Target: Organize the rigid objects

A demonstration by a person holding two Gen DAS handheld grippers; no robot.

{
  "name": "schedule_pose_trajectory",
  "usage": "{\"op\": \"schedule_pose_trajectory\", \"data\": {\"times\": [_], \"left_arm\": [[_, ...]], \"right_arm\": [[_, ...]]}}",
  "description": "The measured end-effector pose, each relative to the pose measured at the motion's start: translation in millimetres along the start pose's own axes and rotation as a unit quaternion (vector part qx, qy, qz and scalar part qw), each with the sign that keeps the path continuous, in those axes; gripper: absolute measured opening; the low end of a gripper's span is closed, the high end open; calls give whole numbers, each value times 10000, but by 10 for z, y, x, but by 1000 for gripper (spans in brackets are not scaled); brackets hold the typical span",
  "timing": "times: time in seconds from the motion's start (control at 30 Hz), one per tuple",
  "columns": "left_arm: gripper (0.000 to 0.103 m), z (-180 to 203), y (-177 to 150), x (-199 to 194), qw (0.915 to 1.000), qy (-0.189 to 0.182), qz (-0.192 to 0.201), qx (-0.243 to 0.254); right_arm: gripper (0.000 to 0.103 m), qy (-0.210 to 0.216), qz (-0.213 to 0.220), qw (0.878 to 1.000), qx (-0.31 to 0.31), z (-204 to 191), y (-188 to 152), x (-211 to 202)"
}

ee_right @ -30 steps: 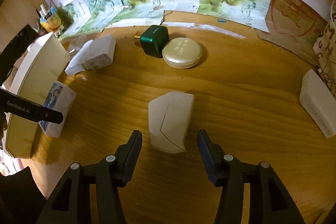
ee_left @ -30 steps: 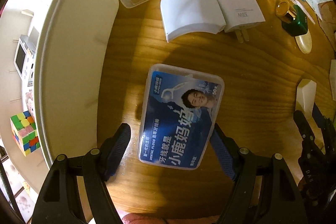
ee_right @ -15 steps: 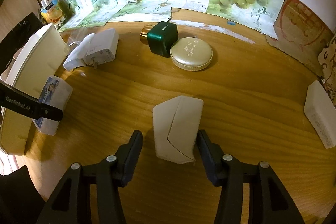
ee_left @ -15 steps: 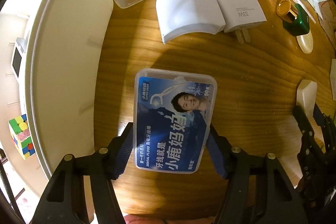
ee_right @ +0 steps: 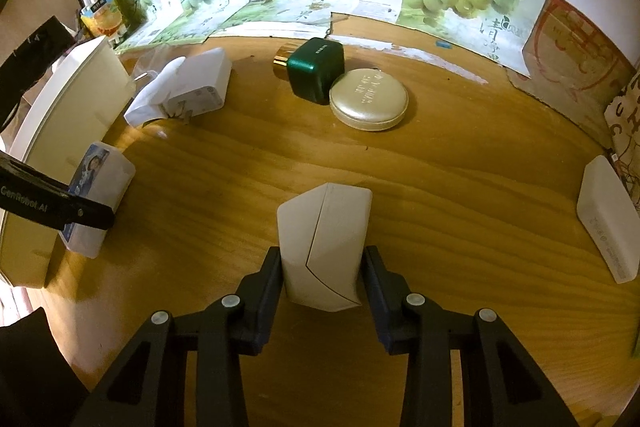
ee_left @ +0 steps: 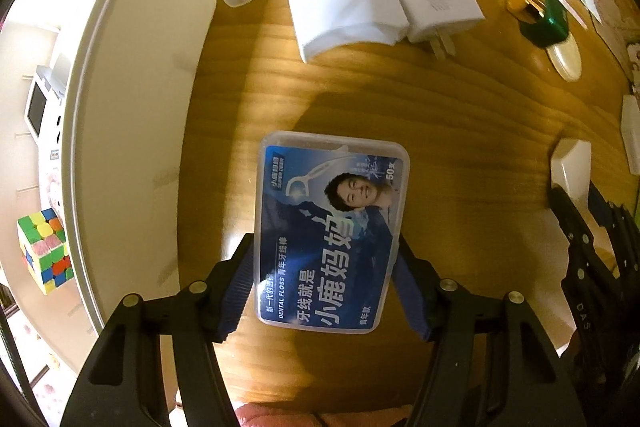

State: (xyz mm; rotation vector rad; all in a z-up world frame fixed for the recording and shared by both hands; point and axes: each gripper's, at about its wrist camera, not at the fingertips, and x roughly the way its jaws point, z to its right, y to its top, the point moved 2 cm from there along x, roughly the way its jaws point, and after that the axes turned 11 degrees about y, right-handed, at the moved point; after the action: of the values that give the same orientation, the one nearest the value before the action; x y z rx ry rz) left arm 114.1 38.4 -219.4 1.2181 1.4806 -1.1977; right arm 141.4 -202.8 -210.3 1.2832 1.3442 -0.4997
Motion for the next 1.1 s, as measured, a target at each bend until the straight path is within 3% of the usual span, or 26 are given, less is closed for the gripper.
{"op": "schedule_pose_trajectory", "data": {"times": [0.6, 1.1], "left_arm": [[67, 24, -273, -448, 9964, 72, 777, 335], [67, -213, -360, -1030, 9844, 141, 1718, 367]], "right_arm": [[40, 38, 177, 9996, -232, -299, -111, -302], [40, 122, 479, 9983, -315, -689, -106, -510]]}}
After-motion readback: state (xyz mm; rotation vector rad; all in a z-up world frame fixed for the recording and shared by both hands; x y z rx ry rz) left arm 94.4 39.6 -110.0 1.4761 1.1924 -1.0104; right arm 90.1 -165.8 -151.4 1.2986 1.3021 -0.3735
